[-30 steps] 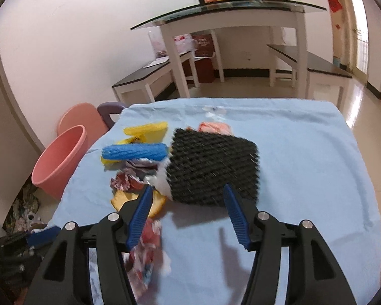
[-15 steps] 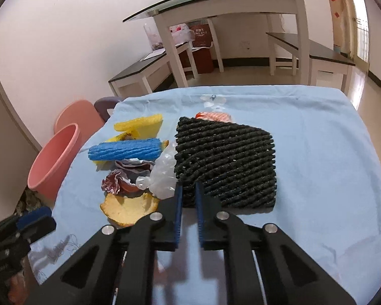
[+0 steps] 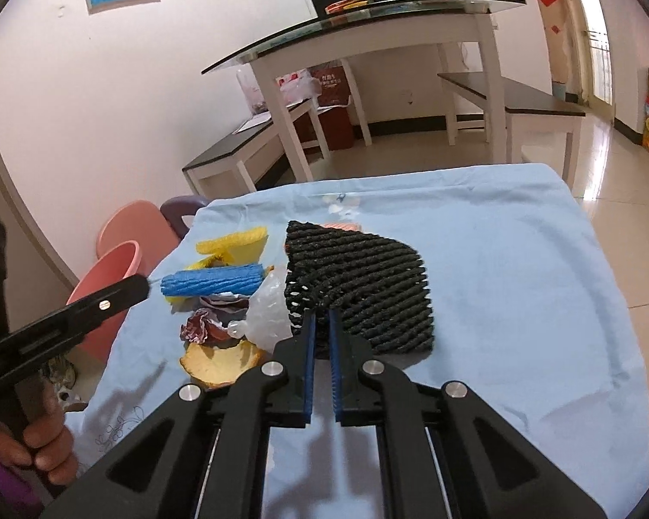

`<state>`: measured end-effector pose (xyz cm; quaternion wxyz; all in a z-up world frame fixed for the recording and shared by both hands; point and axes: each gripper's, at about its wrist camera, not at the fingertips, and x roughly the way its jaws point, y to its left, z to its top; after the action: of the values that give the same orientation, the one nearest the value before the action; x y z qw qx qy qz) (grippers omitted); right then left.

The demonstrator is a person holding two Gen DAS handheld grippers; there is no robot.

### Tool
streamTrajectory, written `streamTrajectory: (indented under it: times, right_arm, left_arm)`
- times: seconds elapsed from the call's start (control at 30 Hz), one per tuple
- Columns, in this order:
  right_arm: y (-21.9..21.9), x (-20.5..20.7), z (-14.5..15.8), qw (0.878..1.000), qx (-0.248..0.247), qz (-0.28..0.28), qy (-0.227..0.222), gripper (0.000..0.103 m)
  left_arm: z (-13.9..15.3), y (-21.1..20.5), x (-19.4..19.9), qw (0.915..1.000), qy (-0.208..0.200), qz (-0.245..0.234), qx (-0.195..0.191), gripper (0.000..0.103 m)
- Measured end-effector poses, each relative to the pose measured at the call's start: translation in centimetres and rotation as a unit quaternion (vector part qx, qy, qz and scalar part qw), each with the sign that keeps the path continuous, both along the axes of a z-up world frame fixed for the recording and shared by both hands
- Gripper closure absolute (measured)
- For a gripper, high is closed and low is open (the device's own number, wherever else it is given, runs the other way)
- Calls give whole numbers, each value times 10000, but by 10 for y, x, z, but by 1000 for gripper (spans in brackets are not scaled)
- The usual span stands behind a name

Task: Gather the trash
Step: 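Grasp the black foam net with the right gripper while the left grasps the blue net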

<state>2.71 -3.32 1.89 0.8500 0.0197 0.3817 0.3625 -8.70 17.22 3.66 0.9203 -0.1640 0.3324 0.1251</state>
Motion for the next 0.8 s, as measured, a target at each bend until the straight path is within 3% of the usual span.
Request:
streamTrajectory:
  times: [0.13, 0.33, 0.47, 0.53, 0.8]
  right_arm:
    - [-7, 1, 2, 10000, 1, -74, 19, 97]
    - [-16, -2, 4, 9998, -53, -198, 28, 97]
    - [-19, -4, 5, 9997, -63, -242, 43, 97]
    - [-19, -6, 6, 9997, -59, -252, 45, 97]
    - [-24, -18, 22, 9995, 61, -268, -128, 97]
  left_arm:
    - [-5, -3, 15, 9997, 123, -36, 212, 60]
    - [-19, 2, 26, 9993, 370, 92, 29, 61]
    - [-19, 3, 25, 9996, 287, 55, 2, 86]
    - [-18, 3, 21, 9997, 229, 57, 9, 93]
    - [2, 1, -7, 9998, -196, 13, -21, 98]
